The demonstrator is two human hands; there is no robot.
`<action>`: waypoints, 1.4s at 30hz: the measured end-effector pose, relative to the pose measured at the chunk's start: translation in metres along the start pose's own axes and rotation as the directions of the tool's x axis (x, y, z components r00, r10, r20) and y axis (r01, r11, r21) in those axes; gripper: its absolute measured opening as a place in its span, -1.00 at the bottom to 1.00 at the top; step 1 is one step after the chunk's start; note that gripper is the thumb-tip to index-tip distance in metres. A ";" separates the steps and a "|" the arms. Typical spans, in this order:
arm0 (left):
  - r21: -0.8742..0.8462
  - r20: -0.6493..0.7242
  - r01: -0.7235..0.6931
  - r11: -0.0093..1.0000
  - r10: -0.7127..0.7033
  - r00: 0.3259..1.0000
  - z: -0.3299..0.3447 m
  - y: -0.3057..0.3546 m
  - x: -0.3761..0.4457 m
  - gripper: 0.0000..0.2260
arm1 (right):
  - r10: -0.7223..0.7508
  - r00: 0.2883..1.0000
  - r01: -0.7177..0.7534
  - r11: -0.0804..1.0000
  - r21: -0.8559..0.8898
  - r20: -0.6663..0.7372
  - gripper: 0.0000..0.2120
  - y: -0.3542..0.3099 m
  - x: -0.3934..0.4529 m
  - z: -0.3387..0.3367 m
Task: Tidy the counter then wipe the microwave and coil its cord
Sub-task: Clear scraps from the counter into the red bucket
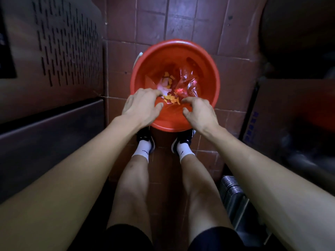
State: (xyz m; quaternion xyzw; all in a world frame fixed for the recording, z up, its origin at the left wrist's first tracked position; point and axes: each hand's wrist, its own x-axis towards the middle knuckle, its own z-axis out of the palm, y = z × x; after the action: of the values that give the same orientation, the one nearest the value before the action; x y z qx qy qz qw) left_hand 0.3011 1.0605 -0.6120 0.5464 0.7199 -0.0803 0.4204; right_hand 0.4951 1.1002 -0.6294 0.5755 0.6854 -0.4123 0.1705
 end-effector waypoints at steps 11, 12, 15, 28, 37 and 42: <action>0.046 -0.056 0.063 0.997 -0.061 0.997 -0.123 0.050 -0.134 -0.58 | -0.254 0.965 0.245 0.961 -0.126 -0.064 -0.71 -0.073 -0.119 -0.122; 0.042 -0.077 0.074 0.996 -0.070 0.995 -0.134 0.054 -0.150 -0.57 | -0.288 0.953 0.276 0.953 -0.128 -0.092 -0.74 -0.081 -0.132 -0.135; -0.008 -0.180 0.137 0.990 -0.137 0.974 -0.169 0.064 -0.196 -0.56 | -0.394 0.904 0.375 0.917 -0.135 -0.167 -0.79 -0.108 -0.166 -0.174; -0.242 -0.561 0.214 0.946 -0.317 0.765 -0.245 0.066 -0.364 -0.58 | -0.712 0.685 0.643 0.691 -0.329 -0.157 -0.62 -0.233 -0.266 -0.262; -0.402 -0.624 0.282 0.871 -0.486 0.612 -0.214 0.008 -0.477 -0.59 | -0.871 0.489 0.792 0.465 -0.395 -0.047 -0.61 -0.330 -0.343 -0.216; -0.486 -0.641 0.295 0.822 -0.565 0.519 -0.169 -0.035 -0.555 -0.59 | -0.919 0.385 0.839 0.311 -0.447 0.083 -0.61 -0.371 -0.403 -0.159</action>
State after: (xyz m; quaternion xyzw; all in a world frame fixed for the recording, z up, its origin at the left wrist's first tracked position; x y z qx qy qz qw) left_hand 0.2113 0.7452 -0.1318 0.2537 0.9438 0.1715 0.1243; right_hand 0.3011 0.9604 -0.1115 0.0904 0.9700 -0.2239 -0.0294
